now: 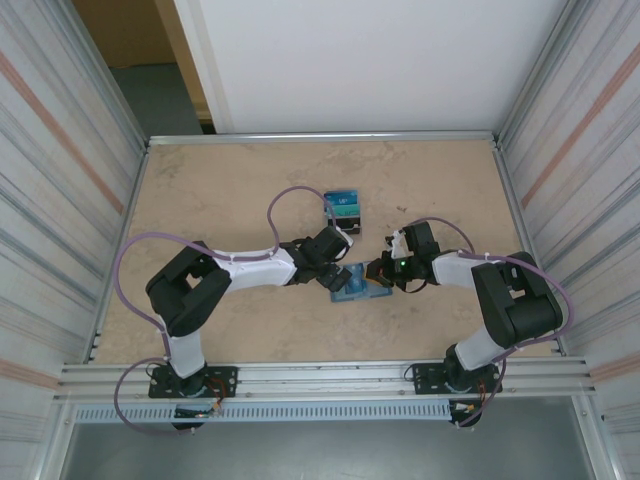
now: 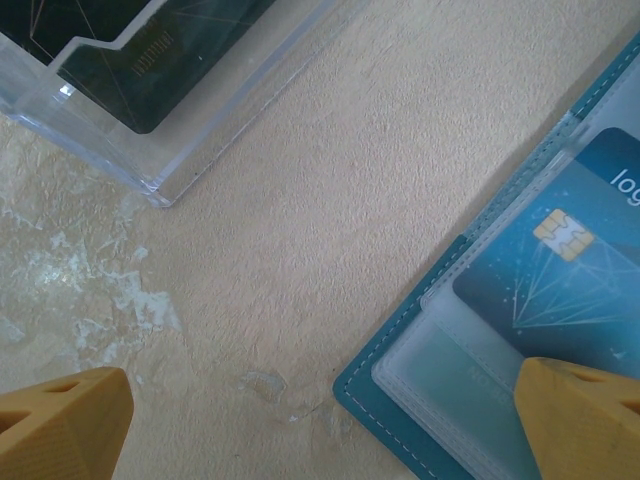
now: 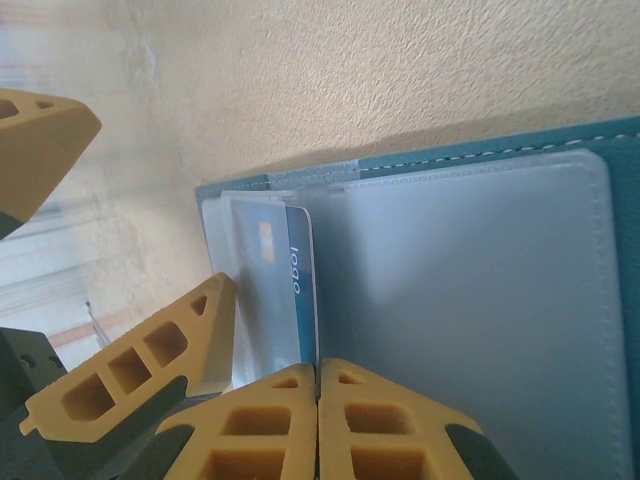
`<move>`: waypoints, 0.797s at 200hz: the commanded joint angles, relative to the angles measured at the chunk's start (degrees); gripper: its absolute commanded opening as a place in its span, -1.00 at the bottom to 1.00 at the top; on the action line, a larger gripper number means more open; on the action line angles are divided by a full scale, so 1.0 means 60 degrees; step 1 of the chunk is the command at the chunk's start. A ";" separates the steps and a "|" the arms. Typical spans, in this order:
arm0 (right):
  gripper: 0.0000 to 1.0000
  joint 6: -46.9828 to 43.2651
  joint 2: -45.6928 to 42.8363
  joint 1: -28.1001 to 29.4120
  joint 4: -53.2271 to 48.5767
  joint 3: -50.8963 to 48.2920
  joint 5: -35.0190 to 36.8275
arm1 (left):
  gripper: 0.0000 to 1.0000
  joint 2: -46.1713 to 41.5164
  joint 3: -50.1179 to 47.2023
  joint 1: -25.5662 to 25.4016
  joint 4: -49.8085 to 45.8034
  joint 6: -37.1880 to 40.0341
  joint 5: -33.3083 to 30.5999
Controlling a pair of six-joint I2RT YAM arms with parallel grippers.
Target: Take the credit cards out of the card holder
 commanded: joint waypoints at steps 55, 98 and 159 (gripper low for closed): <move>-1.00 -0.0257 -0.0365 -0.0193 -0.0623 -0.0043 0.0414 | 0.97 0.0319 -0.0058 0.0089 -0.0760 0.0228 -0.0160; -1.00 -0.0551 -0.0683 -0.0275 -0.1232 0.0149 0.0630 | 0.97 0.0168 -0.0105 0.0087 -0.0690 0.0321 -0.0190; -1.00 -0.0673 -0.0861 -0.0279 -0.1524 0.0261 0.0645 | 0.97 -0.0224 0.0150 0.0011 -0.0523 0.0574 -0.0237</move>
